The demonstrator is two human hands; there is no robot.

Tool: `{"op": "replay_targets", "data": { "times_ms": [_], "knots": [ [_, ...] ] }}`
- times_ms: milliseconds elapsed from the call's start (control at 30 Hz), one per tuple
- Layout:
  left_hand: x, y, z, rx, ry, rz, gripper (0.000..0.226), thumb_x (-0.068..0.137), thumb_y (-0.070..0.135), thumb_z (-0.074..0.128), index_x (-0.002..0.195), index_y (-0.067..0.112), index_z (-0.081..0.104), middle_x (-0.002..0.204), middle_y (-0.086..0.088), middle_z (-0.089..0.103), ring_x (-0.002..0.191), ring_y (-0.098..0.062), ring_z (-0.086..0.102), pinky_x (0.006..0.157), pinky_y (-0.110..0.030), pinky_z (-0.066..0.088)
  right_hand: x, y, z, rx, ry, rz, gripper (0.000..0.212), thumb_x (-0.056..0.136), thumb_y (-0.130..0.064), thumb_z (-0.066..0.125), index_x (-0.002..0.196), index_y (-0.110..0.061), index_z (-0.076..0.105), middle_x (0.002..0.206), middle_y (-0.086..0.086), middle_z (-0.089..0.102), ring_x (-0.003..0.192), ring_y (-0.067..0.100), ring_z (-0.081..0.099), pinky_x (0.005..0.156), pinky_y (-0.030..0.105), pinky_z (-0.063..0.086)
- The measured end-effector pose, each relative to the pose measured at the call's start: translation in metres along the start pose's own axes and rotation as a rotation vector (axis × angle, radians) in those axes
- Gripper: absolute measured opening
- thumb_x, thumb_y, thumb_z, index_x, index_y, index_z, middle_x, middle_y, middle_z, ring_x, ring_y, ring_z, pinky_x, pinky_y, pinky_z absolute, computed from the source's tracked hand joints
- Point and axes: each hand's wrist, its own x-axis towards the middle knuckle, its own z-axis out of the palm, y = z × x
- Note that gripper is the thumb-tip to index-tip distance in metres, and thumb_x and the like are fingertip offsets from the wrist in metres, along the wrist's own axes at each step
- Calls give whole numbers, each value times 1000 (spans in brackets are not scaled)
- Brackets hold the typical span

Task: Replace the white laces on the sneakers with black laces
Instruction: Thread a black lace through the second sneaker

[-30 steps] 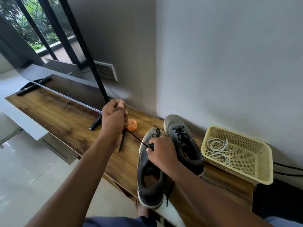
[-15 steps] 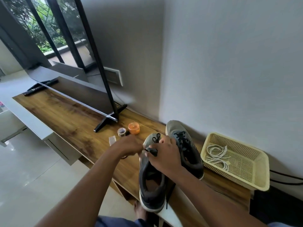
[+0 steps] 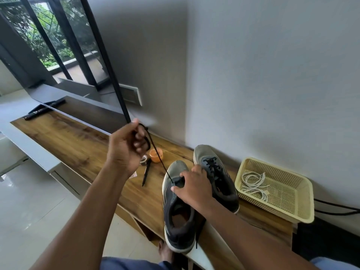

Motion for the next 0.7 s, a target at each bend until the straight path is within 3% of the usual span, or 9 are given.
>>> {"op": "replay_targets", "data": {
  "times_ms": [100,200,233,300,333,400,500,633,700],
  "knots": [
    [3,-14,-2,483,114,-66,37,100,30,63,73,5,67,68,-6,45,52,-12,26,46,-22,21,2,0,2,82,-63,46,66,81,-62,72,135,-30,52,141,4,39,129,26,43,98,39,48],
    [4,-24,-2,254,-33,-220,42,106,31,53,73,9,65,104,-5,75,46,-6,24,46,-22,17,3,0,4,135,-83,67,75,81,-59,74,143,-29,43,142,6,40,130,26,44,102,39,47],
    [6,-25,-3,134,-94,-274,44,108,33,49,73,11,64,107,-9,76,43,-4,24,43,-20,17,4,1,5,156,-84,73,78,81,-58,75,144,-29,41,142,6,40,129,26,46,103,39,48],
    [10,-29,-5,94,-153,-342,45,108,39,48,81,14,75,84,-6,69,38,-3,25,37,-17,20,3,1,6,205,-82,85,78,80,-57,76,143,-28,40,139,4,41,125,25,50,101,37,49],
    [11,-33,-6,224,-161,-351,45,106,43,50,86,15,79,73,-2,61,37,-4,27,36,-17,23,3,2,6,223,-81,90,77,79,-57,76,141,-28,39,138,4,41,123,25,51,99,36,48],
    [9,-45,-9,785,-156,-317,39,95,48,62,84,14,79,63,2,55,40,-7,37,43,-21,31,4,3,7,246,-86,98,76,78,-56,75,139,-29,39,137,4,41,120,26,54,95,36,48],
    [4,-72,-14,1523,-308,-307,35,93,36,68,68,12,62,68,-3,55,64,-18,53,61,-29,38,3,3,7,261,-67,86,71,77,-54,74,136,-31,42,134,6,42,117,30,56,93,40,52],
    [0,-93,-10,1783,-324,-319,33,96,49,66,78,22,59,83,0,63,77,-16,60,62,-29,43,-1,5,8,273,-23,18,64,81,-54,75,138,-40,51,138,5,42,126,31,51,101,44,51],
    [1,-97,-5,1869,-317,-276,32,94,51,68,84,22,60,93,-2,65,86,-20,65,72,-32,52,-1,6,7,265,-25,15,59,82,-52,74,136,-41,56,142,4,40,129,30,49,104,41,50]
  ]
}}
